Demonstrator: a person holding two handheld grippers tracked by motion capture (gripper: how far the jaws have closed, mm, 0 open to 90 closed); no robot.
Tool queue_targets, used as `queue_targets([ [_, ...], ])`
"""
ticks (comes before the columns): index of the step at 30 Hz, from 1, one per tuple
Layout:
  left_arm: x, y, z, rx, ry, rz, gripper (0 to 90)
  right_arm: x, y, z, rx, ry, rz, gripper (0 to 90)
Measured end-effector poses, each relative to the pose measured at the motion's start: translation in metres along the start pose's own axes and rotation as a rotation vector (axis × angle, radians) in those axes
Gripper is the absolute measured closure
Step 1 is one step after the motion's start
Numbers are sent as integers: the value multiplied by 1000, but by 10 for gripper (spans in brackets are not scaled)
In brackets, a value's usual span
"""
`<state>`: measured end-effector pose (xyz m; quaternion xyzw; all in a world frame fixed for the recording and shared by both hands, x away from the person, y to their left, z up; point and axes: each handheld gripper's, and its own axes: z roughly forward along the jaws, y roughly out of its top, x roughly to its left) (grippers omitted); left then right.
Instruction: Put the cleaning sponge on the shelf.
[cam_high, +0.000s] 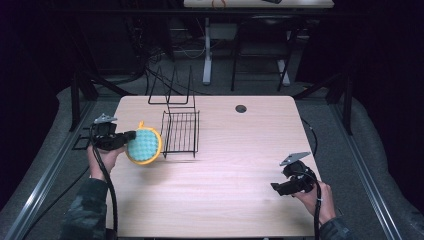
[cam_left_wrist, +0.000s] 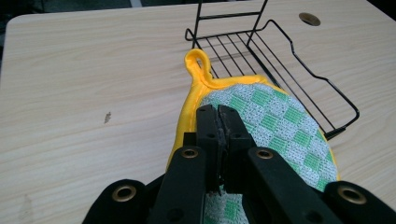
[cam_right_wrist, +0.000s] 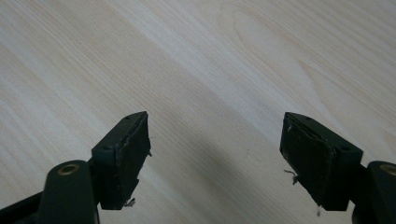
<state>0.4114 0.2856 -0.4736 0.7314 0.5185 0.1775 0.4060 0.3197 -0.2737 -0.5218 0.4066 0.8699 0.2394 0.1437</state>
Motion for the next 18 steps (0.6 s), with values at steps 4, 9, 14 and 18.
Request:
queue_targets([
  [4, -4, 2, 4, 3, -15, 2, 888, 0, -1, 0, -5, 5, 7, 237],
  [9, -5, 4, 4, -16, -21, -11, 888, 1, -1, 0, -2, 2, 1, 238],
  [14, -9, 9, 3, -43, -26, -12, 888, 1, 1, -1, -3, -3, -3, 238],
  [18, -11, 10, 7, -47, -28, -15, 888, 2, 1, -1, -1, -11, -12, 238],
])
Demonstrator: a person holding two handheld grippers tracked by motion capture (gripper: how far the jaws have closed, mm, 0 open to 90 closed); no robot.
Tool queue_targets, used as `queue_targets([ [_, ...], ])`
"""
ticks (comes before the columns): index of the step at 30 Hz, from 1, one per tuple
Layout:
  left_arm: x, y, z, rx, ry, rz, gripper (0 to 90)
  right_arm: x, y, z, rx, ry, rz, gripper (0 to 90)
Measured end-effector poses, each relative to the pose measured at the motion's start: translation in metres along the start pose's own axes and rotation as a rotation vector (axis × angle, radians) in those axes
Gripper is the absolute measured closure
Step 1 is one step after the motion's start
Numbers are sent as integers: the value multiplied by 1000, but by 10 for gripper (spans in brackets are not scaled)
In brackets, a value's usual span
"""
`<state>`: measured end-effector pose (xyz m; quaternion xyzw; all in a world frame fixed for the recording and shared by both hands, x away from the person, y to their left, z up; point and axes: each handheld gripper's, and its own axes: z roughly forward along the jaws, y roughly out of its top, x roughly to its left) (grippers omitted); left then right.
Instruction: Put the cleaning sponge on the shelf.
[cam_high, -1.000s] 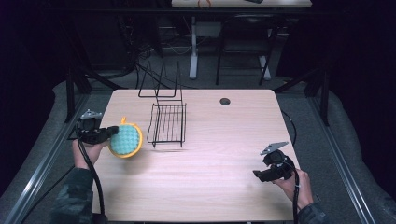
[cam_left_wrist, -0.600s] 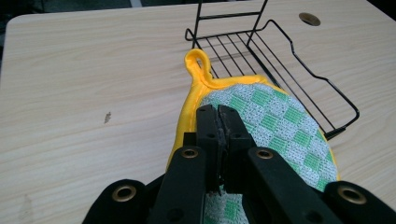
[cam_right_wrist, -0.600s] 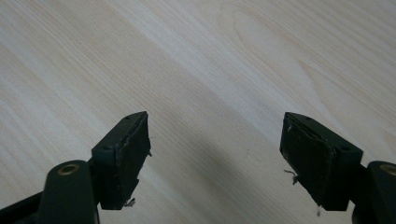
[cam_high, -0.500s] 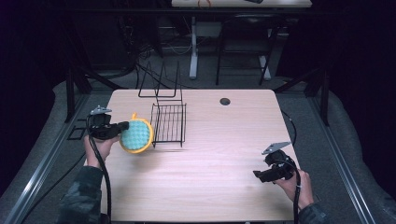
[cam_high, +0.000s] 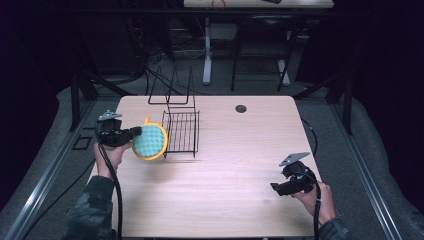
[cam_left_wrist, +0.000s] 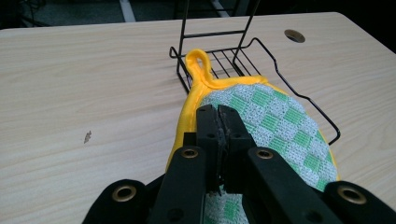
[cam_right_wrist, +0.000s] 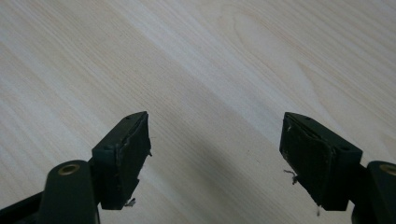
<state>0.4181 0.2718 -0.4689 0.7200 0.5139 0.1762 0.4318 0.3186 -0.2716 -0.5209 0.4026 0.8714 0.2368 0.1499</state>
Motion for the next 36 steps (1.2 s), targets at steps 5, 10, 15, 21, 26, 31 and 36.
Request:
queue_targets([
  [5, -4, 3, 4, -11, -6, 4, 888, 0, 1, 0, -2, -3, 0, 240],
  [10, -8, 4, 13, -18, -10, 6, 887, 0, 1, 0, 3, -7, -3, 242],
  [15, -13, 7, 21, -24, -9, 9, 888, 0, 1, 0, 7, -5, -2, 243],
  [21, -19, 11, 29, -37, -22, 12, 887, 0, 0, 0, 3, -6, -3, 247],
  [26, -20, 13, 38, -48, -33, -4, 887, 0, 0, 0, 8, -8, -2, 249],
  [31, -23, 14, 43, -45, -28, 5, 887, 0, 0, 0, 12, -2, 4, 251],
  [36, -26, 15, 49, -61, -25, 8, 886, -1, -1, -1, 0, -15, 9, 225],
])
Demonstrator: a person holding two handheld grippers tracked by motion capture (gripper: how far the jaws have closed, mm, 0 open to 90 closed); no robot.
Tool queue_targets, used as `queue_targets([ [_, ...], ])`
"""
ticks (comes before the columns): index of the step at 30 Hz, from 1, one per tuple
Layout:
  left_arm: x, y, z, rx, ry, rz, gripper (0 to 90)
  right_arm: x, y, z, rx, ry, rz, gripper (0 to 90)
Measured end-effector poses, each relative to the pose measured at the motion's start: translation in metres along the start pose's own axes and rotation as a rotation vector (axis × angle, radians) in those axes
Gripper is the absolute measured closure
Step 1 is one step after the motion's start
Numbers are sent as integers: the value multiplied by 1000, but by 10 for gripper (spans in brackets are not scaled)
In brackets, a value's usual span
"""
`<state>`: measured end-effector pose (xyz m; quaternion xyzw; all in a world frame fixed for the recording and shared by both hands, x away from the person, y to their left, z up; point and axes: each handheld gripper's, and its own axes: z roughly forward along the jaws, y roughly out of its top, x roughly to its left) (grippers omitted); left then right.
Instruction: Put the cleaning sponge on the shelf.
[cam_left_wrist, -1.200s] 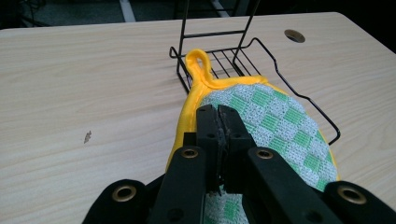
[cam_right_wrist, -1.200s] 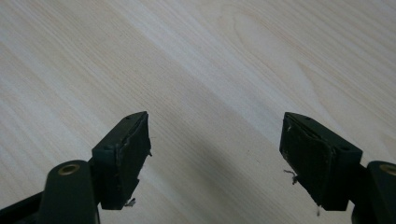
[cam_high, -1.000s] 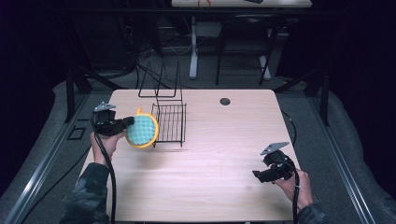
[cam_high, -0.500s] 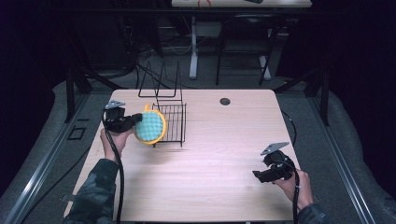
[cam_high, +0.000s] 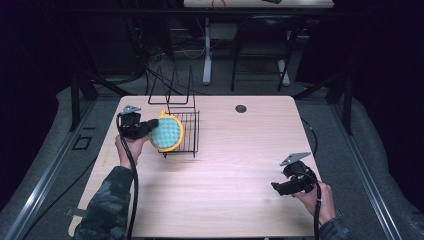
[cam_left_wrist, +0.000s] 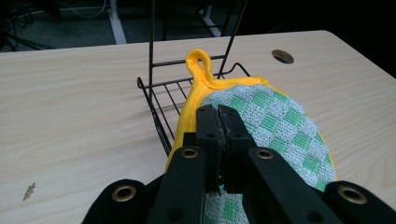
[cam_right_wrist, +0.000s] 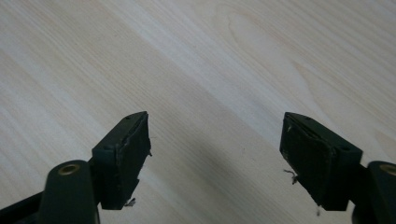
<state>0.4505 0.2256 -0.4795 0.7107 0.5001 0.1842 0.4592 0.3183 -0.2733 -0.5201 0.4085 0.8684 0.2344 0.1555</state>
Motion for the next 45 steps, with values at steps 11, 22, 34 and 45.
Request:
queue_targets([
  [11, -8, -1, 7, -40, 9, 9, 886, 1, 0, -2, -14, -18, 8, 173],
  [22, -9, -4, 10, -80, 5, -4, 885, 1, 0, 0, -1, -10, -3, 179],
  [34, -12, -12, 21, -83, 9, -4, 884, 1, -1, 1, 3, -1, -3, 180],
  [45, -13, -16, 36, -71, 1, -5, 883, 1, -1, 1, 1, -3, 0, 179],
])
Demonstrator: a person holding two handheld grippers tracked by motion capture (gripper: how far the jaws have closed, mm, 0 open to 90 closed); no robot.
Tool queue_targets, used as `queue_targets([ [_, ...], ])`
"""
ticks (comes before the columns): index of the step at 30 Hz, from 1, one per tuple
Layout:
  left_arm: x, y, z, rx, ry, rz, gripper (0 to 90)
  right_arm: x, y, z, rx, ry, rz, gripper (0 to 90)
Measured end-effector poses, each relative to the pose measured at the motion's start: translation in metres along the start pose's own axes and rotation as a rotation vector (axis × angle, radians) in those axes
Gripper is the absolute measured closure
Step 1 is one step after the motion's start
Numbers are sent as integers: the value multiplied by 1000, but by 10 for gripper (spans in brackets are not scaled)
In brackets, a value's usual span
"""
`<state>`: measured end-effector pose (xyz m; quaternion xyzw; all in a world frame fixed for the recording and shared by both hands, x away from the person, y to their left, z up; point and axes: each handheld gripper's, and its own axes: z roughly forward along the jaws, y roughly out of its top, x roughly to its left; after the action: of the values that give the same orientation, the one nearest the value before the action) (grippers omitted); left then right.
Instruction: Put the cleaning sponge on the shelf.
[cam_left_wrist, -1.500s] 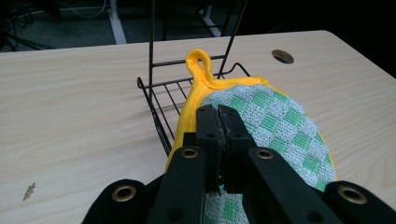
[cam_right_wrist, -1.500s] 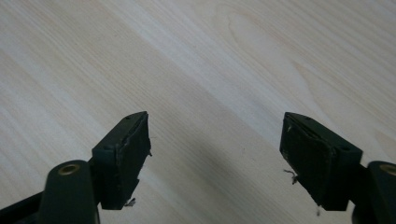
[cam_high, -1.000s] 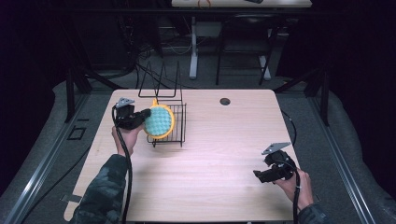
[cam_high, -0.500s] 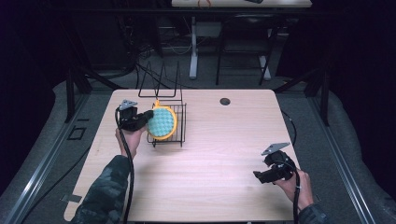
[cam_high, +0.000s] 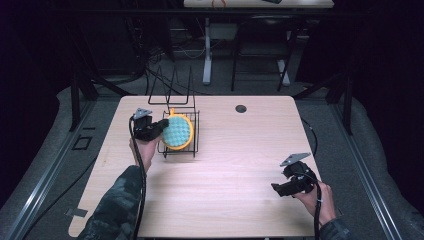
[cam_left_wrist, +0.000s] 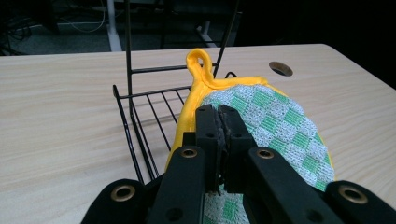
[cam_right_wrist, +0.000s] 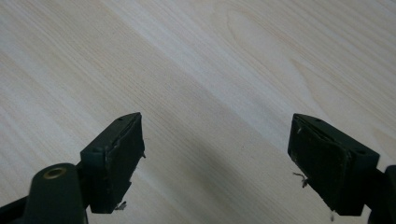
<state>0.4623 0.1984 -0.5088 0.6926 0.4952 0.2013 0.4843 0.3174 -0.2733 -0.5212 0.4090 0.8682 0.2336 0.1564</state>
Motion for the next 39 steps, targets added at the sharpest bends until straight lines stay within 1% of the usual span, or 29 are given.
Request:
queue_targets([
  [6, -3, -2, 8, 18, 1, 11, 882, 0, 0, 0, 1, 2, 1, 180],
  [9, -4, -2, 11, 34, 2, 24, 882, 0, 0, 0, 3, 5, -1, 180],
  [12, -5, -3, 14, 48, 8, 38, 882, 0, 0, 0, 4, 5, -3, 181],
  [13, -5, -3, 14, 59, 13, 48, 882, 0, 0, 0, 4, 5, -3, 181],
  [14, -6, -3, 15, 59, 23, 49, 882, 0, 0, 0, 4, 4, -4, 181],
  [17, -6, -3, 17, 71, 27, 57, 881, 1, 0, 0, 5, 4, -4, 182],
  [21, -5, -3, 19, 80, 35, 63, 879, 1, 0, 0, 9, 6, -4, 183],
  [25, -6, -4, 22, 82, 39, 58, 876, 1, 0, 0, 9, 6, -5, 183],
  [27, -6, -5, 23, 88, 41, 67, 875, 1, 0, 0, 10, 3, -7, 183],
  [28, -6, -5, 24, 87, 42, 65, 875, 1, 0, 0, 7, 0, -8, 183],
  [30, -6, -5, 25, 102, 45, 66, 875, 1, 0, 0, 7, 0, -8, 183],
  [31, -6, -5, 26, 97, 50, 59, 875, 1, 0, 0, 8, 1, -8, 184],
  [33, -4, -6, 27, 102, 51, 64, 874, 1, 0, 0, 10, 7, -5, 184],
  [36, -4, -6, 29, 111, 57, 59, 872, 1, 0, 0, 10, 7, -6, 184],
  [39, -3, -7, 31, 117, 52, 58, 865, 1, 0, 0, 10, 8, -6, 184],
])
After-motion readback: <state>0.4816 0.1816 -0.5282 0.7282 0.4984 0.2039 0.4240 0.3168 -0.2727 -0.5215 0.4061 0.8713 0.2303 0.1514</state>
